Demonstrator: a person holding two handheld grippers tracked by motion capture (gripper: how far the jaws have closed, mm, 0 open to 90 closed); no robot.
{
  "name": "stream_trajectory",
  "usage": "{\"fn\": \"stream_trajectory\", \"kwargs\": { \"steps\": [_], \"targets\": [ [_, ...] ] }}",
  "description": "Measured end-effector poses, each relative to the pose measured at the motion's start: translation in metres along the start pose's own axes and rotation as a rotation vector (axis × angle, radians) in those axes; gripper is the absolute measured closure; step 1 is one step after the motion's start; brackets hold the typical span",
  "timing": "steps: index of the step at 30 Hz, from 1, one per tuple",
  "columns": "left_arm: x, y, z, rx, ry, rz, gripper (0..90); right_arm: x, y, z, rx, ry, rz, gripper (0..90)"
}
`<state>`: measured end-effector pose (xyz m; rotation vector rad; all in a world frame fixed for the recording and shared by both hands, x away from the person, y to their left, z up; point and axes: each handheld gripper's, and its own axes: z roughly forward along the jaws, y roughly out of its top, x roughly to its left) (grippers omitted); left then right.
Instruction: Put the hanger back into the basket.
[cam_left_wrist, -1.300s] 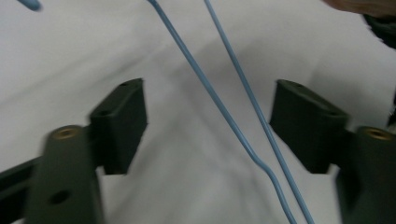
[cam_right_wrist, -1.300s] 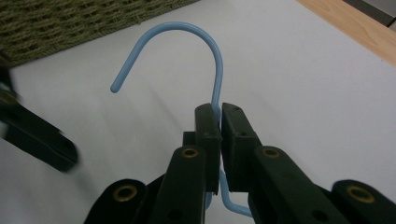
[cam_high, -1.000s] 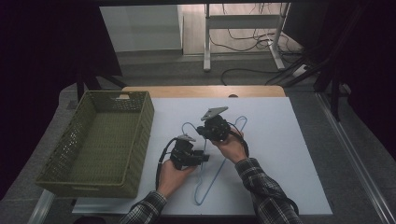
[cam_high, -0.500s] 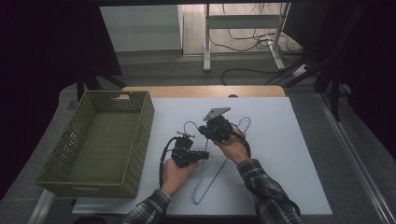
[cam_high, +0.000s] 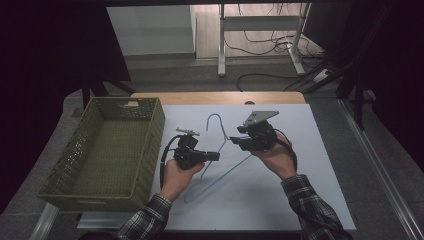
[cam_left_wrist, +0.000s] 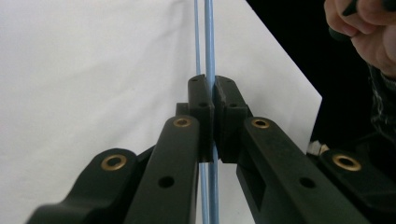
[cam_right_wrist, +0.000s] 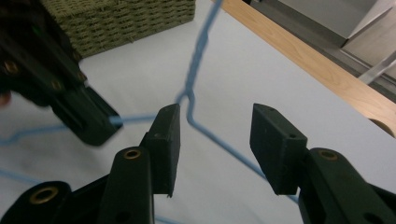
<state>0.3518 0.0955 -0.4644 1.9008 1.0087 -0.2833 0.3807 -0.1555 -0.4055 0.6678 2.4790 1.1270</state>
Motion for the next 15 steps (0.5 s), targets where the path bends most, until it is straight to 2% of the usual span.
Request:
{"fn": "stream_trajectory", "kwargs": {
  "steps": [5, 10, 11, 13, 15],
  "targets": [
    [-0.009, 0.005, -0.015, 0.007, -0.005, 0.076, 87.3, -0.002, -0.01, -0.023, 0.022, -0.002, 0.0, 51.8],
    [-0.017, -0.001, -0.024, 0.062, -0.016, 0.17, 87.3, 0.001, -0.017, -0.034, 0.037, 0.008, -0.01, 52.1],
    [-0.017, -0.001, -0.024, 0.062, -0.016, 0.17, 87.3, 0.001, -0.017, -0.034, 0.037, 0.008, -0.01, 52.1],
    [-0.019, -0.004, -0.025, 0.086, -0.027, 0.199, 87.3, 0.004, -0.02, -0.036, 0.051, 0.02, -0.02, 52.5],
    [-0.024, -0.008, -0.027, 0.124, -0.046, 0.245, 87.2, 0.008, -0.025, -0.037, 0.064, 0.069, -0.039, 53.5]
  ]
}}
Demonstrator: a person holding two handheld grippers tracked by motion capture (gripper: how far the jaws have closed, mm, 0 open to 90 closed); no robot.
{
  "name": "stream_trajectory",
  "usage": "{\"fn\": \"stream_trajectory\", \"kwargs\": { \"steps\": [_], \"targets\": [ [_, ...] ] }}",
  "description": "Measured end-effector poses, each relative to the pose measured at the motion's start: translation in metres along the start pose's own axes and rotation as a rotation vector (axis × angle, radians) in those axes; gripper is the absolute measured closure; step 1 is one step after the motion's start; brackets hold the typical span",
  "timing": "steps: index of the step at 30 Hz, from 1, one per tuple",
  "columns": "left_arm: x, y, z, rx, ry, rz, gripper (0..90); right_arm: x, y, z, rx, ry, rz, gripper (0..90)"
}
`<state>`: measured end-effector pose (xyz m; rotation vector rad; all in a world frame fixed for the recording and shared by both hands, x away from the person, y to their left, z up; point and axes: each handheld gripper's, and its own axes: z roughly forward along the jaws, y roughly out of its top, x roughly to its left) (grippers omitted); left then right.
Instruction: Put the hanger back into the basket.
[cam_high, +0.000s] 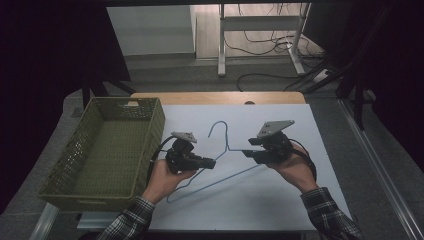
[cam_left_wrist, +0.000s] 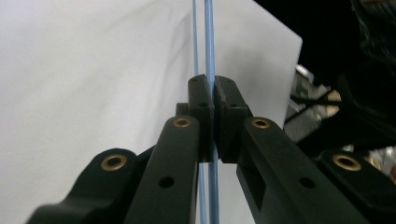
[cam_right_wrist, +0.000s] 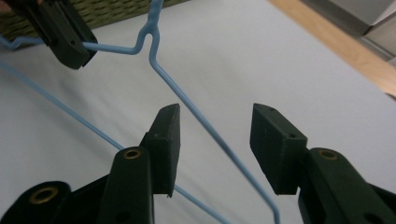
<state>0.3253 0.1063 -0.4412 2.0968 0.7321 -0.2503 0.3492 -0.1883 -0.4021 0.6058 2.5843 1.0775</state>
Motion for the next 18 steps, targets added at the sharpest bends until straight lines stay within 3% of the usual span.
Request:
{"fn": "stream_trajectory", "kwargs": {
  "steps": [3, 5, 6, 10, 13, 14, 15, 16, 18],
  "targets": [
    [-0.003, -0.002, -0.001, 0.012, -0.016, 0.027, 87.2, 0.004, -0.003, 0.001, 0.009, 0.038, -0.015, 54.1],
    [-0.006, -0.003, -0.003, 0.023, -0.025, 0.051, 87.2, 0.01, -0.007, 0.004, 0.012, 0.091, -0.035, 55.9],
    [-0.007, -0.004, -0.003, 0.027, -0.038, 0.061, 87.2, 0.01, -0.007, 0.004, 0.012, 0.091, -0.035, 55.9],
    [-0.01, -0.008, -0.005, 0.038, -0.063, 0.102, 87.2, 0.022, -0.006, 0.009, 0.016, 0.182, -0.074, 60.6],
    [-0.011, -0.011, -0.005, 0.047, -0.085, 0.122, 87.2, 0.027, -0.005, 0.012, 0.031, 0.204, -0.103, 64.1],
    [-0.01, -0.013, -0.005, 0.048, -0.086, 0.13, 87.2, 0.031, -0.003, 0.015, 0.038, 0.228, -0.131, 70.1],
    [-0.01, -0.013, -0.005, 0.048, -0.086, 0.13, 87.2, 0.031, -0.003, 0.015, 0.038, 0.228, -0.131, 70.1],
    [-0.01, -0.014, -0.005, 0.054, -0.088, 0.133, 87.1, 0.034, -0.002, 0.016, 0.04, 0.255, -0.148, 77.3],
    [-0.009, -0.017, -0.005, 0.063, -0.095, 0.148, 87.0, 0.036, -0.002, 0.016, 0.044, 0.25, -0.162, 80.3]
  ]
}}
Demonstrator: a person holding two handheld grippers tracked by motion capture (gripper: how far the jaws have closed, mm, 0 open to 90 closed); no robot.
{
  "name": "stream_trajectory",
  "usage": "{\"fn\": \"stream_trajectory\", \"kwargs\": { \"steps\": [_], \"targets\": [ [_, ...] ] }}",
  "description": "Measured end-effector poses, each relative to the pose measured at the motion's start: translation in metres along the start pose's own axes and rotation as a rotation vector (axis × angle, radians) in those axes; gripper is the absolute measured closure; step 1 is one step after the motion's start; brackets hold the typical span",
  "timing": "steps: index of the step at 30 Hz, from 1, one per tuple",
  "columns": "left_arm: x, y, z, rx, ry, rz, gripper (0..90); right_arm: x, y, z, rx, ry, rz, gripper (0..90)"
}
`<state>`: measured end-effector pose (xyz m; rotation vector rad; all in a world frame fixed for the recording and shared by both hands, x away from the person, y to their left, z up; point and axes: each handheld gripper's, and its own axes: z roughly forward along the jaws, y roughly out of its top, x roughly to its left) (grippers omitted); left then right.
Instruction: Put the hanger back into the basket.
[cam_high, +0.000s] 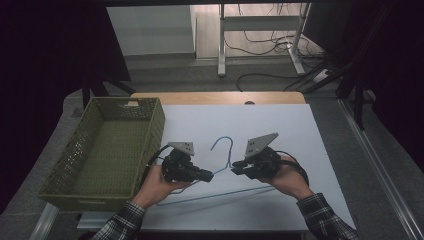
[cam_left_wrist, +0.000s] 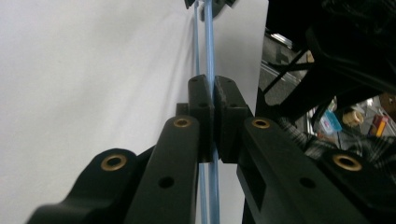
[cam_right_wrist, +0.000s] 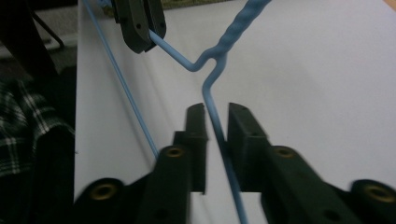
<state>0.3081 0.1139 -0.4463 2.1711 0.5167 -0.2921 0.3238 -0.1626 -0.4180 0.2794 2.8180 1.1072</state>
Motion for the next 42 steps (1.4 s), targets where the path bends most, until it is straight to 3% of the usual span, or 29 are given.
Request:
{"fn": "stream_trajectory", "kwargs": {
  "steps": [1, 3, 5, 9, 17, 22, 27, 34, 36, 38, 40, 41, 42],
  "targets": [
    [0.0, -0.002, 0.0, 0.014, -0.002, -0.003, 86.4, 0.003, 0.001, 0.002, 0.027, 0.011, -0.044, 84.6],
    [0.0, -0.002, -0.001, 0.03, 0.003, 0.012, 83.2, 0.007, 0.002, 0.004, 0.043, 0.019, -0.066, 87.0],
    [0.001, -0.002, -0.002, 0.028, -0.01, 0.008, 73.2, 0.007, 0.003, 0.004, 0.049, 0.024, -0.054, 87.2],
    [-0.002, 0.007, -0.004, 0.075, 0.017, 0.028, 67.1, 0.011, 0.004, 0.006, 0.063, 0.031, -0.077, 87.4],
    [0.002, 0.025, 0.001, 0.176, 0.023, 0.032, 68.8, 0.019, 0.008, 0.003, 0.052, 0.033, -0.117, 87.5],
    [0.002, 0.034, 0.009, 0.223, -0.023, 0.045, 71.9, 0.021, 0.009, 0.002, 0.047, 0.04, -0.137, 87.5],
    [0.002, 0.038, 0.014, 0.246, -0.095, 0.044, 85.5, 0.022, 0.008, 0.003, 0.051, 0.047, -0.16, 87.4],
    [0.0, 0.039, 0.012, 0.227, -0.093, 0.019, 87.3, 0.021, 0.007, 0.002, 0.054, 0.048, -0.137, 85.6],
    [0.0, 0.038, 0.01, 0.191, -0.096, -0.006, 87.4, 0.02, 0.007, -0.003, 0.024, 0.017, -0.088, 74.3],
    [-0.002, 0.039, 0.007, 0.177, -0.079, -0.004, 87.4, 0.019, 0.007, -0.009, 0.006, -0.004, -0.047, 70.5],
    [-0.002, 0.04, 0.002, 0.161, -0.054, -0.015, 87.4, 0.019, 0.006, -0.013, -0.01, -0.012, -0.04, 66.8],
    [-0.003, 0.041, -0.003, 0.126, -0.035, -0.034, 87.4, 0.021, 0.005, -0.02, -0.025, -0.049, -0.025, 55.7],
    [-0.003, 0.041, -0.003, 0.126, -0.035, -0.034, 87.4, 0.021, 0.005, -0.02, -0.025, -0.049, -0.025, 55.7]
  ]
}}
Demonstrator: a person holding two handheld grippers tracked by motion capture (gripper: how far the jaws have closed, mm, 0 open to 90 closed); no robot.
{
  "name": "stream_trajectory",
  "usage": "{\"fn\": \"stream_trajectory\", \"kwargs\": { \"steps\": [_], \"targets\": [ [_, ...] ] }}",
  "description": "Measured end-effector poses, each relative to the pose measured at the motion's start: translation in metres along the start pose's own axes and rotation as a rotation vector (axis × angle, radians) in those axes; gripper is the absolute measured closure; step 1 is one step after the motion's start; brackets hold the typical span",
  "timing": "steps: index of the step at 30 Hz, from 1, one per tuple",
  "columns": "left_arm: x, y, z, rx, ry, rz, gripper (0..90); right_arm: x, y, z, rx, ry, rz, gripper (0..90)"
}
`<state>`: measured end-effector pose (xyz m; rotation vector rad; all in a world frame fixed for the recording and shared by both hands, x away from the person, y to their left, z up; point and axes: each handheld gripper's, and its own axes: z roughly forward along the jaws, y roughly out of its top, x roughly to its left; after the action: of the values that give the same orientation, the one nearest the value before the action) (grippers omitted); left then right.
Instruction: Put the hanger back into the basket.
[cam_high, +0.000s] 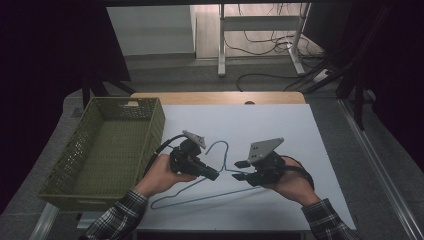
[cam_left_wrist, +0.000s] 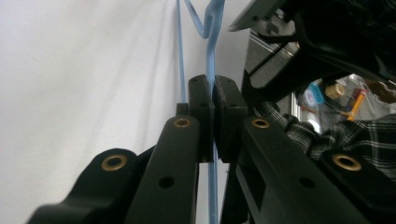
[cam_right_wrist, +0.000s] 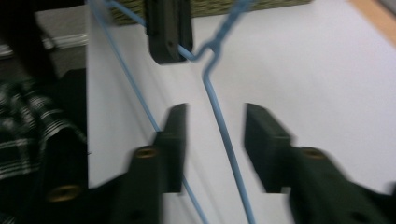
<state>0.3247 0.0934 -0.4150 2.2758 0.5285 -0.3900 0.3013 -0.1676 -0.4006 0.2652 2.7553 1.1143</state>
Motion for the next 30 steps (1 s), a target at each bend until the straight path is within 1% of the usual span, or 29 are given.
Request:
{"fn": "stream_trajectory", "kwargs": {
  "steps": [1, 2, 3, 4, 5, 6, 7, 8, 9, 10, 11, 12, 13, 14, 15, 16, 17, 18, 19, 20, 21, 22, 23, 24, 25, 26, 27, 29, 30],
  "targets": [
    [0.002, 0.0, -0.004, 0.001, -0.013, -0.01, 87.4, 0.001, -0.002, -0.006, -0.006, -0.028, 0.019, 47.1],
    [0.002, -0.001, -0.007, -0.021, 0.008, -0.009, 87.4, 0.001, -0.002, -0.006, -0.006, -0.028, 0.019, 47.1],
    [0.003, -0.001, -0.011, -0.026, 0.005, -0.021, 87.4, 0.002, -0.003, -0.009, -0.012, -0.039, 0.031, 42.5],
    [0.002, -0.001, -0.014, -0.045, 0.024, -0.03, 87.3, 0.003, -0.007, -0.014, -0.023, -0.067, 0.057, 33.1],
    [0.003, -0.002, -0.018, -0.053, 0.023, -0.037, 87.3, 0.003, -0.007, -0.014, -0.023, -0.067, 0.057, 33.1],
    [0.003, -0.002, -0.022, -0.065, 0.035, -0.038, 87.3, 0.004, -0.009, -0.017, -0.027, -0.079, 0.069, 28.8],
    [0.005, -0.004, -0.03, -0.093, 0.044, -0.067, 87.3, 0.006, -0.014, -0.021, -0.035, -0.103, 0.099, 21.2],
    [0.005, -0.004, -0.03, -0.093, 0.044, -0.067, 87.3, 0.006, -0.016, -0.023, -0.038, -0.108, 0.112, 19.1],
    [0.005, -0.004, -0.034, -0.106, 0.06, -0.077, 87.3, 0.007, -0.019, -0.025, -0.044, -0.115, 0.125, 17.8],
    [0.006, -0.005, -0.039, -0.108, 0.058, -0.081, 87.3, 0.007, -0.019, -0.025, -0.044, -0.115, 0.125, 17.8],
    [0.006, -0.006, -0.044, -0.118, 0.078, -0.083, 87.3, 0.008, -0.022, -0.027, -0.052, -0.125, 0.139, 15.7],
    [0.007, -0.008, -0.053, -0.137, 0.093, -0.093, 87.3, 0.01, -0.028, -0.03, -0.058, -0.143, 0.175, 11.7],
    [0.007, -0.008, -0.053, -0.137, 0.093, -0.093, 87.3, 0.011, -0.031, -0.032, -0.064, -0.152, 0.194, 11.0],
    [0.007, -0.009, -0.058, -0.144, 0.093, -0.101, 87.3, 0.011, -0.031, -0.032, -0.064, -0.152, 0.194, 11.0],
    [0.008, -0.012, -0.067, -0.164, 0.113, -0.111, 87.3, 0.012, -0.037, -0.035, -0.074, -0.164, 0.231, 8.3],
    [0.008, -0.012, -0.067, -0.164, 0.113, -0.111, 87.3, 0.012, -0.037, -0.035, -0.074, -0.164, 0.231, 8.3],
    [0.009, -0.013, -0.072, -0.17, 0.118, -0.114, 87.3, 0.014, -0.044, -0.038, -0.092, -0.171, 0.278, 6.9],
    [0.009, -0.015, -0.077, -0.18, 0.135, -0.119, 87.3, 0.014, -0.044, -0.038, -0.092, -0.171, 0.278, 6.9],
    [0.01, -0.017, -0.082, -0.191, 0.144, -0.128, 87.3, 0.016, -0.05, -0.041, -0.104, -0.176, 0.323, 5.2],
    [0.01, -0.019, -0.087, -0.202, 0.158, -0.132, 87.3, 0.017, -0.053, -0.042, -0.108, -0.182, 0.34, 4.8],
    [0.011, -0.021, -0.092, -0.212, 0.164, -0.138, 87.3, 0.019, -0.057, -0.043, -0.112, -0.181, 0.353, 4.2],
    [0.013, -0.026, -0.104, -0.237, 0.181, -0.156, 87.3, 0.021, -0.06, -0.044, -0.115, -0.181, 0.366, 3.5],
    [0.013, -0.026, -0.104, -0.237, 0.181, -0.156, 87.3, 0.021, -0.06, -0.044, -0.115, -0.181, 0.366, 3.5],
    [0.014, -0.029, -0.109, -0.248, 0.186, -0.161, 87.3, 0.022, -0.062, -0.045, -0.117, -0.182, 0.377, 3.2],
    [0.016, -0.034, -0.12, -0.266, 0.204, -0.175, 87.3, 0.025, -0.068, -0.047, -0.121, -0.178, 0.395, 3.0],
    [0.016, -0.037, -0.125, -0.274, 0.214, -0.181, 87.3, 0.026, -0.071, -0.048, -0.125, -0.176, 0.402, 2.8],
    [0.016, -0.037, -0.125, -0.274, 0.214, -0.181, 87.3, 0.027, -0.074, -0.048, -0.128, -0.18, 0.411, 2.8],
    [0.018, -0.045, -0.142, -0.293, 0.25, -0.201, 87.3, 0.029, -0.079, -0.05, -0.132, -0.183, 0.426, 2.8],
    [0.018, -0.047, -0.147, -0.296, 0.259, -0.209, 87.3, 0.03, -0.082, -0.05, -0.13, -0.186, 0.43, 2.8]
  ]
}}
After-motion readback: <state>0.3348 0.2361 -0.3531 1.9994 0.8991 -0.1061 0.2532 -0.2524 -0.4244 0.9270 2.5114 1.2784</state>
